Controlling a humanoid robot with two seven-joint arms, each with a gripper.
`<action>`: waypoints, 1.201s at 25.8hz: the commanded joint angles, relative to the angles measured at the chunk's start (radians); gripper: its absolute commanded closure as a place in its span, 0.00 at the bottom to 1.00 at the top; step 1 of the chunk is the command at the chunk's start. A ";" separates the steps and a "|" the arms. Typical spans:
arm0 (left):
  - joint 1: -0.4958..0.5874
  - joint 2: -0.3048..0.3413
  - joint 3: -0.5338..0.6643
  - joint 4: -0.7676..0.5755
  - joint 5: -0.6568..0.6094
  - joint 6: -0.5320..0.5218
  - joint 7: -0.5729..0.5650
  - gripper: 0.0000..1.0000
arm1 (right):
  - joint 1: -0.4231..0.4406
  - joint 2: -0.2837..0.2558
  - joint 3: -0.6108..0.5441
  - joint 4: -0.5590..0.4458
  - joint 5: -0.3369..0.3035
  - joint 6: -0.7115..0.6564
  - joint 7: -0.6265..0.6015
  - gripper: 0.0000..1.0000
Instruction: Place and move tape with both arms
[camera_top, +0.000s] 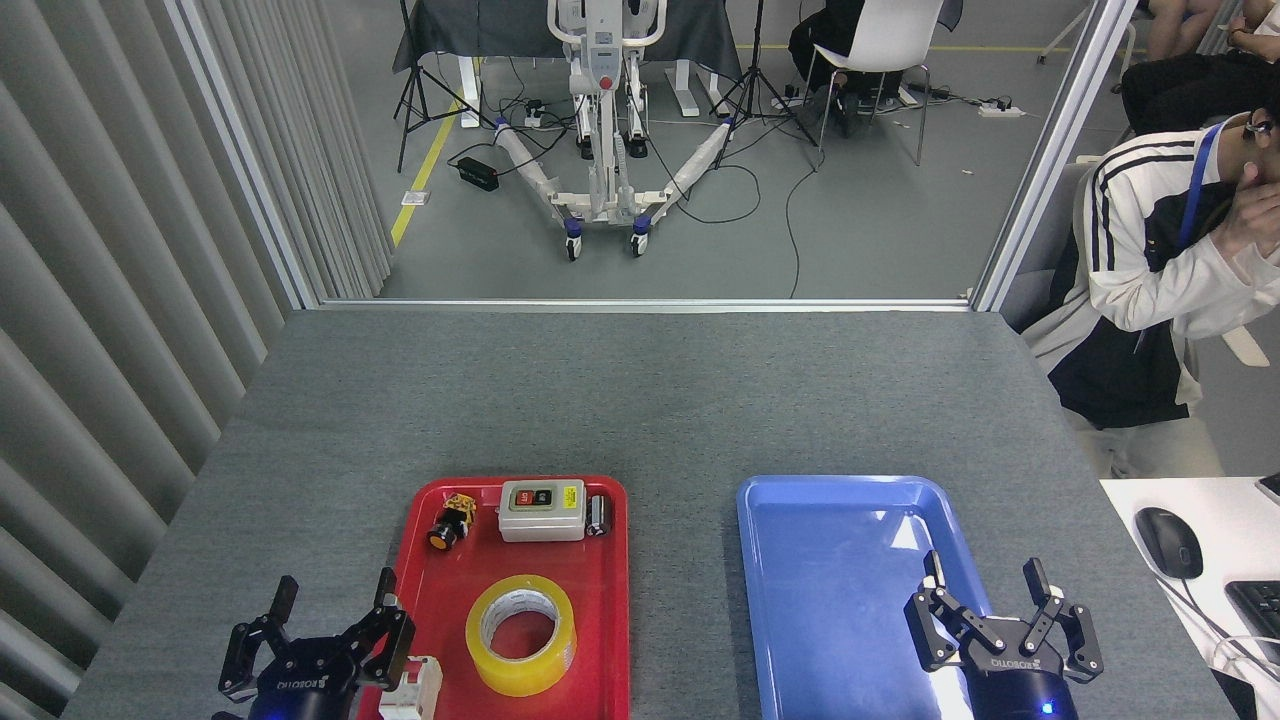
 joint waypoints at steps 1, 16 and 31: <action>0.000 -0.011 0.015 0.001 0.000 0.006 0.003 0.00 | 0.001 0.001 0.000 0.000 0.001 0.000 -0.001 0.01; -0.017 0.024 0.007 -0.016 0.015 0.024 -0.007 0.00 | 0.000 -0.001 0.000 0.002 0.001 0.001 -0.001 0.01; -0.023 0.021 0.005 -0.016 0.014 -0.011 -0.016 0.00 | -0.002 0.001 0.000 0.002 0.001 0.001 -0.001 0.01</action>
